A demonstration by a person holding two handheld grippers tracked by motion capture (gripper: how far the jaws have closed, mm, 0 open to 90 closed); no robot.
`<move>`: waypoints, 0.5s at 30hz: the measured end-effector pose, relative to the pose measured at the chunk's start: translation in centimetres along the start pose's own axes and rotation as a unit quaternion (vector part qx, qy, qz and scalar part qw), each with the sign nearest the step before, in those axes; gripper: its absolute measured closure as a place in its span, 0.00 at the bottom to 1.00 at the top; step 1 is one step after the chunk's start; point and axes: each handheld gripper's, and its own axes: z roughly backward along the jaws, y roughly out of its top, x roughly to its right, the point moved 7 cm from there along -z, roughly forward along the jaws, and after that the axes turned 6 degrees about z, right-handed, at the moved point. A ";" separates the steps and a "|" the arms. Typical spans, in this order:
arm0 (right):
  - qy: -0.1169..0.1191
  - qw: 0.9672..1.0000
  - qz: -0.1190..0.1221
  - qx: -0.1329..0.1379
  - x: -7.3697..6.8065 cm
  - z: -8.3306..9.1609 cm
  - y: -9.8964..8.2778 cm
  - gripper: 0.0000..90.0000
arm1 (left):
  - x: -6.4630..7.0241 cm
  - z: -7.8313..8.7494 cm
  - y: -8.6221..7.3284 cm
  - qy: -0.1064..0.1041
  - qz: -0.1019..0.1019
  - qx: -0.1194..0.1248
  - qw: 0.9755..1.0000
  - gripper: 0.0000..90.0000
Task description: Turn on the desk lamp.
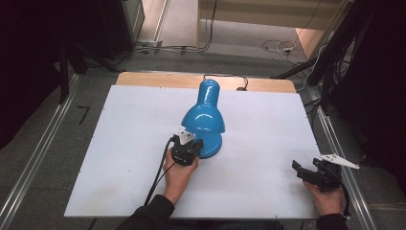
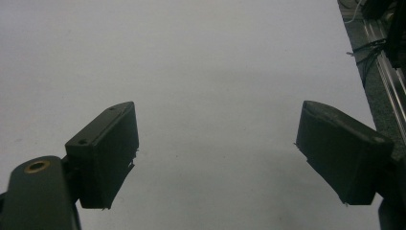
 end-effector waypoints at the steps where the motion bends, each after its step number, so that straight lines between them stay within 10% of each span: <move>1: 0.000 1.000 0.000 0.000 0.0 0.0 0.0 0.14 | 0.0 0.0 0.0 -0.001 0.000 0.000 1.000 1.00; 15: 0.001 1.000 -0.001 0.004 0.0 0.1 0.1 0.14 | 0.0 0.0 -0.1 -0.001 -0.006 0.002 1.000 1.00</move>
